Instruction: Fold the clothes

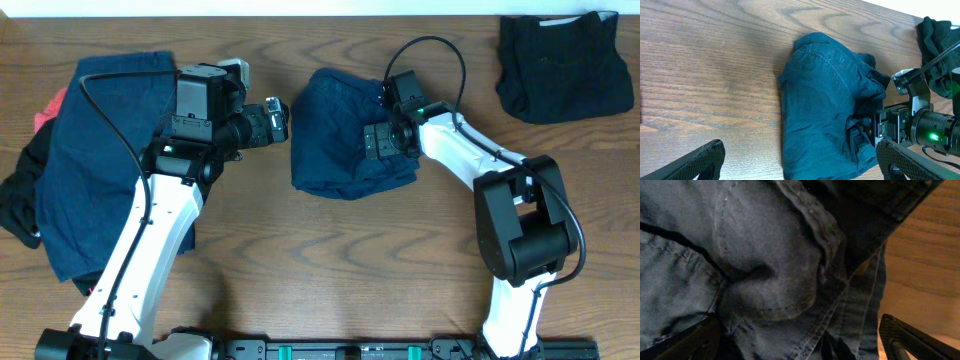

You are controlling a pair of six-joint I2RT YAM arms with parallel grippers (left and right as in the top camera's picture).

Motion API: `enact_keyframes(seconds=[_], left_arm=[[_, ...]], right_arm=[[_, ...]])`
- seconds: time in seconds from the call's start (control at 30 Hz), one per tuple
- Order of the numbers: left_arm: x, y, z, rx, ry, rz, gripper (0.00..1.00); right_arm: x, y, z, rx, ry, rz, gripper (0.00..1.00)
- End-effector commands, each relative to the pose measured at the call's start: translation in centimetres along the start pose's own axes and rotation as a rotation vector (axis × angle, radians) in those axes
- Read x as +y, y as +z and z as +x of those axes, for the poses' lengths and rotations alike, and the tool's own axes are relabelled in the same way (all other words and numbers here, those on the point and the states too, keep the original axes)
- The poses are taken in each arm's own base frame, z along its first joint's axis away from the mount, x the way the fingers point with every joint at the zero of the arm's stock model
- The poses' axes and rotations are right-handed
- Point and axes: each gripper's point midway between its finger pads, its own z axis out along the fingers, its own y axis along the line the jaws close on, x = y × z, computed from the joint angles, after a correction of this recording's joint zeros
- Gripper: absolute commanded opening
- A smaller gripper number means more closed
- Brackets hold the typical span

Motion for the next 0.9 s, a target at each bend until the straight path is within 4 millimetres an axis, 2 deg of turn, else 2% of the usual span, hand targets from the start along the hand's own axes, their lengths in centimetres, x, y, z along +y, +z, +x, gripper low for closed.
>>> enact_keyframes(seconds=[0.0, 0.2, 0.27, 0.33, 0.37, 0.47, 0.63, 0.67, 0.73, 0.87], left_arm=[[0.1, -0.2, -0.5, -0.011, 0.016, -0.006, 0.98], [0.1, -0.2, -0.5, -0.011, 0.016, -0.006, 0.98], [0.1, -0.2, -0.5, -0.011, 0.016, -0.006, 0.98], [0.1, -0.2, -0.5, -0.011, 0.016, -0.006, 0.98], [0.1, -0.2, -0.5, -0.011, 0.016, -0.006, 0.98], [0.1, -0.2, -0.5, -0.011, 0.016, -0.006, 0.98], [0.1, -0.2, -0.5, -0.011, 0.016, -0.006, 0.98], [0.1, -0.2, -0.5, -0.011, 0.016, -0.006, 0.98], [0.1, -0.1, -0.5, -0.01, 0.016, -0.006, 0.98], [0.1, -0.1, -0.5, -0.01, 0.016, -0.007, 0.98]], right_arm=[[-1.1, 2.2, 1.4, 0.043, 0.017, 0.062, 0.99], [-1.4, 4.1, 2.8, 0.092, 0.032, 0.072, 0.99], [-1.2, 4.2, 2.9, 0.094, 0.035, 0.06, 0.95], [-1.0, 4.2, 2.8, 0.092, 0.044, 0.047, 0.81], [-0.8, 4.2, 2.8, 0.091, 0.051, 0.036, 0.69], [0.1, 4.3, 2.7, 0.092, 0.055, -0.01, 0.49], [1.2, 4.2, 2.5, 0.093, 0.059, -0.08, 0.32], [1.3, 4.2, 2.4, 0.09, 0.062, -0.086, 0.24], [1.5, 4.2, 2.2, 0.081, 0.064, -0.097, 0.01], [1.5, 3.5, 1.1, 0.058, 0.125, -0.152, 0.01]])
